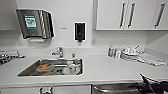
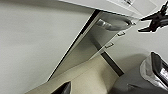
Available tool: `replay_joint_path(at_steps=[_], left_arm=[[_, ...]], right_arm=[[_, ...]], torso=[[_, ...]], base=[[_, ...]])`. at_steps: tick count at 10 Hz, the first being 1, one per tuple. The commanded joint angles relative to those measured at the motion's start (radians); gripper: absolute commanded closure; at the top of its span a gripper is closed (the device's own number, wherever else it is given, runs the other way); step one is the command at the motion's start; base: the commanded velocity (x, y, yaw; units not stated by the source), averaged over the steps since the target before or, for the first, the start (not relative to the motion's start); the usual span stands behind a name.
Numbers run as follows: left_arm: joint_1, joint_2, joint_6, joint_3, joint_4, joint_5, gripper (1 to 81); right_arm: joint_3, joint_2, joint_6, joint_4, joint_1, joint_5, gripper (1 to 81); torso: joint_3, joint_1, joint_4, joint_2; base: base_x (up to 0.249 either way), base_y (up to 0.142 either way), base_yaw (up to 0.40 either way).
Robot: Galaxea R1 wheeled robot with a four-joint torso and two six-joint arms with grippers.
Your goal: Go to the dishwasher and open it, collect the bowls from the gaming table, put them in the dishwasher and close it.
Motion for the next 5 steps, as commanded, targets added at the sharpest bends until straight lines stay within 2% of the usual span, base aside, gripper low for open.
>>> replay_joint_path(at_steps=[1, 5], left_arm=[[-0.112, -0.021, -0.001, 0.014, -0.002, 0.011, 1.0], [-0.099, -0.025, 0.002, 0.008, -0.002, 0.010, 1.0]], right_arm=[[-0.133, 0.086, 0.123, -0.073, 0.178, -0.210, 1.0], [-0.290, 0.222, 0.143, -0.084, 0.190, -0.282, 1.0]], torso=[[0.000, 0.000, 0.000, 0.000], [0.000, 0.000, 0.000, 0.000]], base=[[0.000, 0.000, 0.000], [0.000, 0.000, 0.000]])
